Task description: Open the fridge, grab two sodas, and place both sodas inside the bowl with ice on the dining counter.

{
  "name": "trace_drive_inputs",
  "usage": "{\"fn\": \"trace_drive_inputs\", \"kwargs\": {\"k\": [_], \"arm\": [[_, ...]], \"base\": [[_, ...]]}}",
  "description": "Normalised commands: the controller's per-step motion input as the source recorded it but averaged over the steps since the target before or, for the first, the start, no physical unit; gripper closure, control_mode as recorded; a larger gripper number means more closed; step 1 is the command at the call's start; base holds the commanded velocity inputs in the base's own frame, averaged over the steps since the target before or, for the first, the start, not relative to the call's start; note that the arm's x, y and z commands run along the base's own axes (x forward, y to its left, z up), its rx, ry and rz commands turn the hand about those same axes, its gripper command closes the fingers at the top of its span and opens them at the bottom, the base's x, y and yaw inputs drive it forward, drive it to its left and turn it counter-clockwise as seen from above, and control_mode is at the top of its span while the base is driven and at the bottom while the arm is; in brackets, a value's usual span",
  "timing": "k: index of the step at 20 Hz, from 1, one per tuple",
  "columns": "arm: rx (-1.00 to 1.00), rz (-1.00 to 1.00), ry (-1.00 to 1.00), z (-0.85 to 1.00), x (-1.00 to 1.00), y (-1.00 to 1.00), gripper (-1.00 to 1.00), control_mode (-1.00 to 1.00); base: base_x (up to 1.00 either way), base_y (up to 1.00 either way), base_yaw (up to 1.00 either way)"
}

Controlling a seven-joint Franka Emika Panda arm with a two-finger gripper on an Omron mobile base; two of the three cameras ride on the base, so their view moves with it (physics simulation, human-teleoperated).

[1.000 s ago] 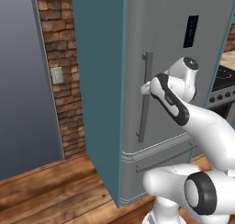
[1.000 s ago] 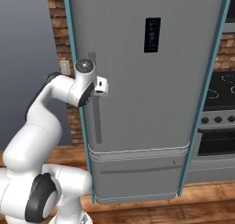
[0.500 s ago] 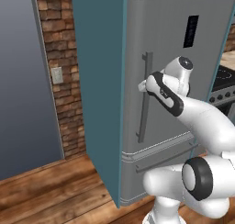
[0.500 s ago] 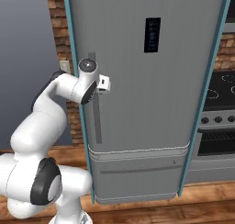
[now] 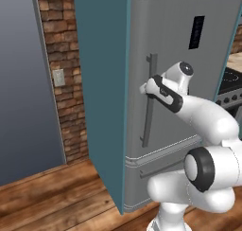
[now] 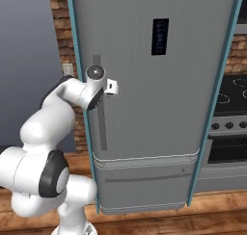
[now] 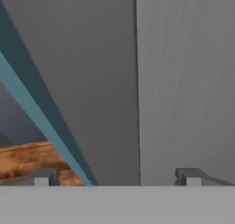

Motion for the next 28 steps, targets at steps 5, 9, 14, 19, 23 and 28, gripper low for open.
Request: {"fn": "trace_drive_inputs", "kwargs": {"k": [5,9,14,19,23,28], "arm": [[0.0,0.02,-0.02,-0.09,0.21,0.0,-1.0,-1.0],[0.0,0.03,0.0,-0.12,0.24,0.0,-1.0,-1.0],[0.0,0.02,0.0,-0.14,0.25,0.06,1.0,-1.0],[0.0,0.0,0.0,-0.01,0.11,0.04,1.0,-1.0],[0.0,-0.02,0.0,0.0,-0.1,-0.33,1.0,-1.0],[0.0,-0.14,0.06,0.0,-0.46,-0.76,1.0,-1.0]], "base": [[0.0,0.0,0.0],[0.0,0.0,0.0],[0.0,0.0,0.0],[0.0,0.0,0.0],[0.0,0.0,0.0],[0.0,0.0,0.0]]}}
